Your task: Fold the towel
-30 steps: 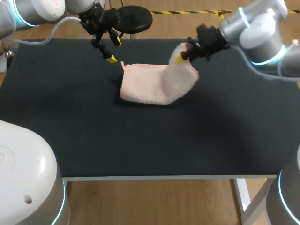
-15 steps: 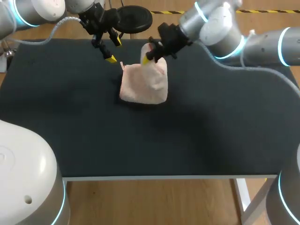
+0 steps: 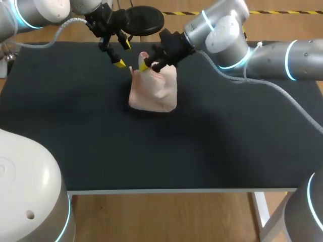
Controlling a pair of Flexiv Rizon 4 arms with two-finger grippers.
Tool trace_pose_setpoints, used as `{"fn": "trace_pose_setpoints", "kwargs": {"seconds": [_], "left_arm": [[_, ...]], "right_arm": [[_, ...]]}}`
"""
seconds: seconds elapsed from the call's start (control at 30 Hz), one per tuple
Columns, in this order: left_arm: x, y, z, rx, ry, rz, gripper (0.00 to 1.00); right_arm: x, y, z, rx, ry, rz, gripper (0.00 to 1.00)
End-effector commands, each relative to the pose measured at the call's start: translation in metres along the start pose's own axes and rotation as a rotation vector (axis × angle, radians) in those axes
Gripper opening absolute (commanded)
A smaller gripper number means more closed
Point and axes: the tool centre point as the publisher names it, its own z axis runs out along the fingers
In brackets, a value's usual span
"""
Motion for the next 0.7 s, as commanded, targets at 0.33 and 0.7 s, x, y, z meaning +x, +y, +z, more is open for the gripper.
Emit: {"fn": "trace_pose_setpoints", "kwargs": {"seconds": [0.33,0.7], "left_arm": [[0.000,0.001,0.001,0.003,-0.001,0.002,1.00],[0.000,0.001,0.001,0.003,-0.001,0.002,1.00]], "right_arm": [[0.031,0.002,-0.022,-0.125,0.056,-0.052,1.00],[0.014,-0.019,-0.075,-0.205,-0.218,-0.384,1.00]]}}
